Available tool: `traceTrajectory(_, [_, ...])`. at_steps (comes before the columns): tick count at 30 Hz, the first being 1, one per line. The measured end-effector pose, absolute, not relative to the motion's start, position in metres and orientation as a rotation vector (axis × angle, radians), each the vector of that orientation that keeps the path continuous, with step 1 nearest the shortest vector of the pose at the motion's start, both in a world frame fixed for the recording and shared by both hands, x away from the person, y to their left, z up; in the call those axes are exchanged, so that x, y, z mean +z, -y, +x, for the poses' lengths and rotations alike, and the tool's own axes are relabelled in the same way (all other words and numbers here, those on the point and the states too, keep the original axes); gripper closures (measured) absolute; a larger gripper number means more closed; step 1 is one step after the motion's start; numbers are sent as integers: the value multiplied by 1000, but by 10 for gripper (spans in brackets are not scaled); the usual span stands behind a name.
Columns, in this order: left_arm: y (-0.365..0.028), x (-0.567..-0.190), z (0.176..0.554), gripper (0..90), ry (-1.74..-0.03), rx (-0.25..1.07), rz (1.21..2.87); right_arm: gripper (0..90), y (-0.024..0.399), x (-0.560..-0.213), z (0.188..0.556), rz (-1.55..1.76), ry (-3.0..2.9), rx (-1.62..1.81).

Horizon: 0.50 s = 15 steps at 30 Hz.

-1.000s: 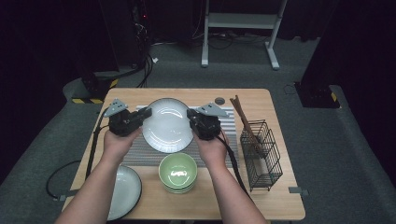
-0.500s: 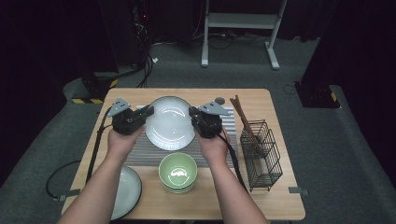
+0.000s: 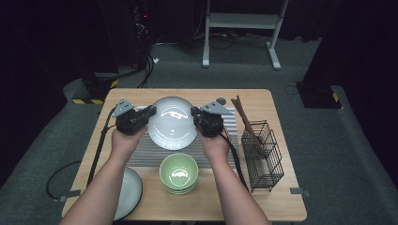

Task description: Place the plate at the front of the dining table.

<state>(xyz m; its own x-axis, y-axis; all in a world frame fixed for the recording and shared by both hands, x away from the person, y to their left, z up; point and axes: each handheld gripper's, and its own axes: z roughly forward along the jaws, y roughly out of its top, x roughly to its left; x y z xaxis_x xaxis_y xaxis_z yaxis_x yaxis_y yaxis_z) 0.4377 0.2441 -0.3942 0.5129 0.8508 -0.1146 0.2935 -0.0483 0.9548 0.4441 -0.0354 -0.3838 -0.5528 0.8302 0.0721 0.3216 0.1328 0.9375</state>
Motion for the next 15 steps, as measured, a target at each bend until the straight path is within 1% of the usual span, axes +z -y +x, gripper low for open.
traceTrajectory(15, [-236, -409, 449, 802, -1001, 610, 1625, 827, 43, -401, 453, 1116, -1948, 1408])
